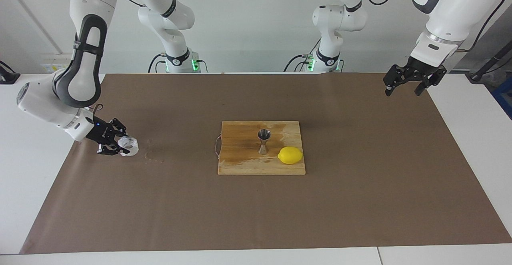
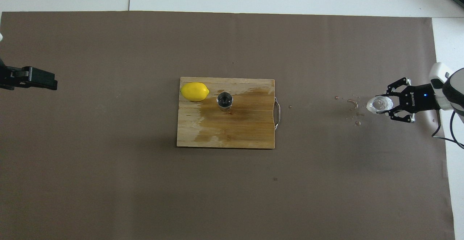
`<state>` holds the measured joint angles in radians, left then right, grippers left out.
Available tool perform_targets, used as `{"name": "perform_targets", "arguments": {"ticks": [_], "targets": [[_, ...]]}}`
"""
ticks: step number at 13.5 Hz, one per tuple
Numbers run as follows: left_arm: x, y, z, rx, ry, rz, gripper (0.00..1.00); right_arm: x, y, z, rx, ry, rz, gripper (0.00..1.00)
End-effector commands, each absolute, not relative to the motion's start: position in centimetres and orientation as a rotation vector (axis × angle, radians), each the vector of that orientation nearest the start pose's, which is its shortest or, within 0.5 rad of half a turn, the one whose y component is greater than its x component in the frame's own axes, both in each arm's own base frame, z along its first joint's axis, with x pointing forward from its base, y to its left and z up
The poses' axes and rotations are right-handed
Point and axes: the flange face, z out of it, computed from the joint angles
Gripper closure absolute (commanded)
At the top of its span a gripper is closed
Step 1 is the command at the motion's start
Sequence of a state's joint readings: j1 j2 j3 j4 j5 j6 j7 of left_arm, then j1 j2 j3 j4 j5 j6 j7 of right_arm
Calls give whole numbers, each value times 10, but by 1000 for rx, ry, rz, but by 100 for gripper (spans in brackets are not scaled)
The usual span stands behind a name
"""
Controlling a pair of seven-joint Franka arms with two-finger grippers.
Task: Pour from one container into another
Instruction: 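Lower the clear glass onto the table with the right gripper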
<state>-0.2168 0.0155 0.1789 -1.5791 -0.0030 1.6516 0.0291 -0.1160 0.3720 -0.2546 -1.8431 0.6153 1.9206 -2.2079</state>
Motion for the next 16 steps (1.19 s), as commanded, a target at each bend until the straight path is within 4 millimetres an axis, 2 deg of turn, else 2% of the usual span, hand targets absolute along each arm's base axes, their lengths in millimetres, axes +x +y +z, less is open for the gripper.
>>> {"name": "perform_targets", "arguments": {"ticks": [1, 3, 7, 11, 16], "targets": [[557, -21, 619, -3138, 92, -79, 0, 588, -189, 319, -1915, -1895, -543, 89], [557, -20, 619, -3138, 87, -79, 0, 588, -192, 308, -1916, -1860, -568, 86], [557, -21, 619, -3138, 89, -79, 0, 588, -193, 307, -1921, -1829, -612, 81], [557, -21, 619, -3138, 89, -79, 0, 588, -191, 304, -1917, -1821, -615, 63], [557, -21, 619, -3138, 92, -79, 0, 589, -189, 303, -1898, -1831, -650, 60]]}}
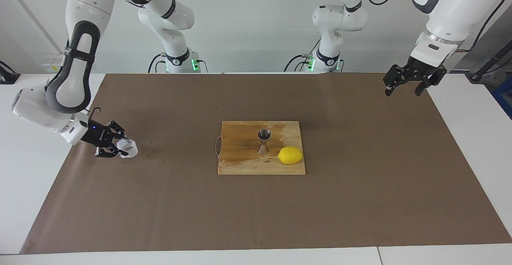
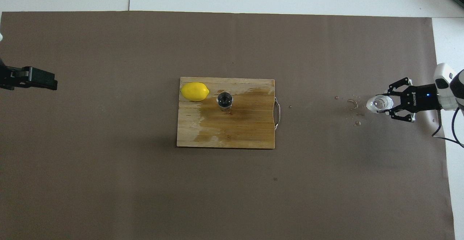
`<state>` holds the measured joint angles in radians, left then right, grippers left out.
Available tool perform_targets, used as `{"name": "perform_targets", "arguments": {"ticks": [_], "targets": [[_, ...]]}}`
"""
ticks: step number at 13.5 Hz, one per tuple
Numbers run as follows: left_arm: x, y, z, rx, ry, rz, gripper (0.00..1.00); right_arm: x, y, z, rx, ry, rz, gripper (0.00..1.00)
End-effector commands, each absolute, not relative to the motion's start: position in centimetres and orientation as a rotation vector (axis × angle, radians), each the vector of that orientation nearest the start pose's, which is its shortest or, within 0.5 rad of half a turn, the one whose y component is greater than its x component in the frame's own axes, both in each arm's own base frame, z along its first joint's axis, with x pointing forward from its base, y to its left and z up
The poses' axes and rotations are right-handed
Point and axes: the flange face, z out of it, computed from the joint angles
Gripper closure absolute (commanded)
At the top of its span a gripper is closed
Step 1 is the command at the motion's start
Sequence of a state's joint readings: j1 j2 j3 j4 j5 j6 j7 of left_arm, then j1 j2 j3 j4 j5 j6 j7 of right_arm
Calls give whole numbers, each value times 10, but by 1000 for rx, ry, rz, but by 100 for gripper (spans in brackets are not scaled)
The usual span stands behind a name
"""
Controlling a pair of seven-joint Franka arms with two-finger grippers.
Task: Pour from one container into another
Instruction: 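Lower the clear glass onto the table with the right gripper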
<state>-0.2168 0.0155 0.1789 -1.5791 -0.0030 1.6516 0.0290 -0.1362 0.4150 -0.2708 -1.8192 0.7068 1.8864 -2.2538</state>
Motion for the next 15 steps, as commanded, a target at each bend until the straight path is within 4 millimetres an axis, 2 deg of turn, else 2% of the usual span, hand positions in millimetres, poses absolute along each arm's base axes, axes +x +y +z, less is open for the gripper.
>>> {"name": "perform_targets", "arguments": {"ticks": [1, 2, 3, 4, 7, 8, 9, 10, 12, 15], "targets": [[557, -21, 619, -3138, 89, -79, 0, 589, -189, 301, -1896, -1825, -669, 57], [557, -21, 619, -3138, 92, -79, 0, 590, -187, 300, -1889, -1830, -673, 52], [557, -21, 619, -3138, 89, -79, 0, 590, -187, 299, -1889, -1828, -679, 39], [557, -20, 619, -3138, 89, -79, 0, 590, -185, 299, -1889, -1823, -684, 33], [557, -21, 619, -3138, 92, -79, 0, 591, -182, 299, -1885, -1809, -705, 32], [557, -21, 619, -3138, 89, -79, 0, 591, -181, 299, -1884, -1804, -707, 28], [557, -21, 619, -3138, 89, -79, 0, 592, -181, 299, -1884, -1805, -708, 8], [557, -21, 619, -3138, 89, -79, 0, 592, -181, 300, -1888, -1802, -708, 0], [557, -21, 619, -3138, 89, -79, 0, 596, -177, 319, -1924, -1788, -718, 0], [557, -21, 619, -3138, 89, -79, 0, 600, -165, 378, -2082, -1706, -665, 0]]}}
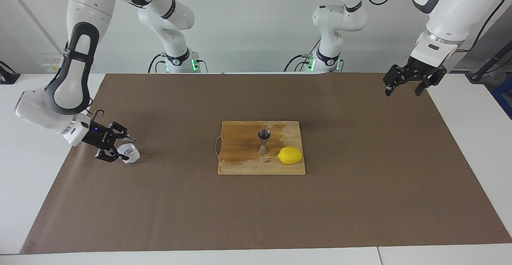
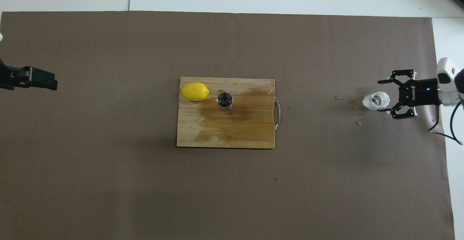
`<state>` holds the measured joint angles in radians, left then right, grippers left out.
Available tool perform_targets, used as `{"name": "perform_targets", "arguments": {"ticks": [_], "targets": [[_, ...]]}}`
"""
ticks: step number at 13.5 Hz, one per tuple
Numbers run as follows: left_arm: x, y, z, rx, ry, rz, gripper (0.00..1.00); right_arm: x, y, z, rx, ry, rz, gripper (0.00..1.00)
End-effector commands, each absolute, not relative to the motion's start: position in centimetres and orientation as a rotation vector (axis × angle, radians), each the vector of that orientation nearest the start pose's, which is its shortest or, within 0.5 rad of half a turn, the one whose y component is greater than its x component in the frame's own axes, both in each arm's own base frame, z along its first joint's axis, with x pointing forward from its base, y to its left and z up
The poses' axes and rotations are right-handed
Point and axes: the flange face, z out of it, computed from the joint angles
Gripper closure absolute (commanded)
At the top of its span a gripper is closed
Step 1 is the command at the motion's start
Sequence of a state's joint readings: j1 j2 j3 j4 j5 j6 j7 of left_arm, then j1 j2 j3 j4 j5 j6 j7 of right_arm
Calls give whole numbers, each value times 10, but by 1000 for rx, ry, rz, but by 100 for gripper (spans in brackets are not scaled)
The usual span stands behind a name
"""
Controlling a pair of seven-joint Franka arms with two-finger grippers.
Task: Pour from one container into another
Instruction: 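Lower the clear glass onto the table with the right gripper, then open the right gripper and release the clear glass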
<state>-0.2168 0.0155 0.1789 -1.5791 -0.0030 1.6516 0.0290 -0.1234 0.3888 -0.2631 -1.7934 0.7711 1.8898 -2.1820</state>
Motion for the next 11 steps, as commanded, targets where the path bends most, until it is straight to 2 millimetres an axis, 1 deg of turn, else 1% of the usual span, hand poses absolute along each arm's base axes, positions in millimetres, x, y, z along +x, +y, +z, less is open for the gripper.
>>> {"name": "perform_targets", "arguments": {"ticks": [1, 2, 3, 4, 5, 6, 7, 8, 10, 11], "targets": [[557, -21, 619, -3138, 89, -79, 0, 602, -154, 397, -2148, -1669, -620, 0], [557, -21, 619, -3138, 89, -79, 0, 602, -149, 415, -2238, -1610, -569, 0], [557, -21, 619, -3138, 92, -79, 0, 603, -141, 426, -2333, -1548, -503, 0], [557, -21, 619, -3138, 89, -79, 0, 608, -125, 442, -2423, -1499, -459, 0], [557, -21, 619, -3138, 89, -79, 0, 610, -115, 456, -2520, -1435, -422, 0], [557, -21, 619, -3138, 89, -79, 0, 613, -99, 469, -2625, -1335, -384, 0], [557, -21, 619, -3138, 92, -79, 0, 615, -85, 474, -2701, -1225, -349, 0], [557, -21, 619, -3138, 89, -79, 0, 616, -78, 481, -2778, -1099, -331, 0], [557, -21, 619, -3138, 89, -79, 0, 623, -62, 490, -2917, -885, -356, 0], [557, -21, 619, -3138, 92, -79, 0, 626, -63, 491, -2968, -760, -375, 0]]}}
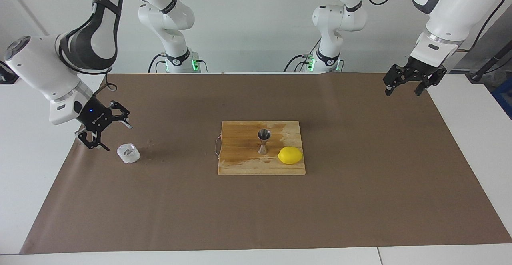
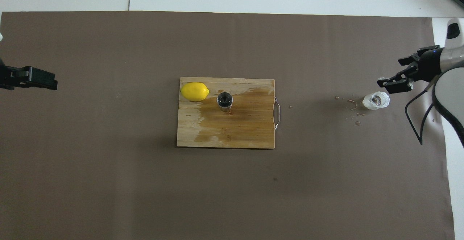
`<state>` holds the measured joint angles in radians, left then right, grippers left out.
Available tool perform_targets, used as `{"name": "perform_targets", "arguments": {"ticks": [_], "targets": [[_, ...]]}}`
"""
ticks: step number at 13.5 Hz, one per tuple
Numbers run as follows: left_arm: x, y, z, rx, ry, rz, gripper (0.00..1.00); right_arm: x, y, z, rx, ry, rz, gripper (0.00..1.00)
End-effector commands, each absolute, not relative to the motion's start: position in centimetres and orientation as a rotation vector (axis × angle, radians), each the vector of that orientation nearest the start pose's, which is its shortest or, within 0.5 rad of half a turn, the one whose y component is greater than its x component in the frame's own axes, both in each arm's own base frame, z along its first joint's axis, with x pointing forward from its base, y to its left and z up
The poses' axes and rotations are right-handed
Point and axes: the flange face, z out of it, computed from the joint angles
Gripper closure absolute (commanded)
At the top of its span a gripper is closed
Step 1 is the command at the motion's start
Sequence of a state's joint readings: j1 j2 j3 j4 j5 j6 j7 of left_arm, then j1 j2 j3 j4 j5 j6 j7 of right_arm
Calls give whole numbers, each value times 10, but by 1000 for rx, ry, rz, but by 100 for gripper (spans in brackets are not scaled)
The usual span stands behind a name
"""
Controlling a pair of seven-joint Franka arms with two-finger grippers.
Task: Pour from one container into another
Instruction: 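Open the right gripper and release the clear glass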
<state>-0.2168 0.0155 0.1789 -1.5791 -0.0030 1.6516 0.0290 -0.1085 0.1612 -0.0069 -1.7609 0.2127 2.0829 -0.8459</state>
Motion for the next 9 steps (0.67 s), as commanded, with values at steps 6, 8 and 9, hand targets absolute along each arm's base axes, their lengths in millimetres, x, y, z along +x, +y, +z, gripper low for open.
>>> {"name": "perform_targets", "arguments": {"ticks": [6, 8, 9], "targets": [[557, -21, 619, -3138, 89, -79, 0, 630, -43, 509, -3188, -138, -407, 0], [557, -21, 619, -3138, 92, -79, 0, 620, -43, 531, -3199, -78, -375, 0], [557, -21, 619, -3138, 89, -79, 0, 617, -44, 546, -3202, -41, -334, 0]]}}
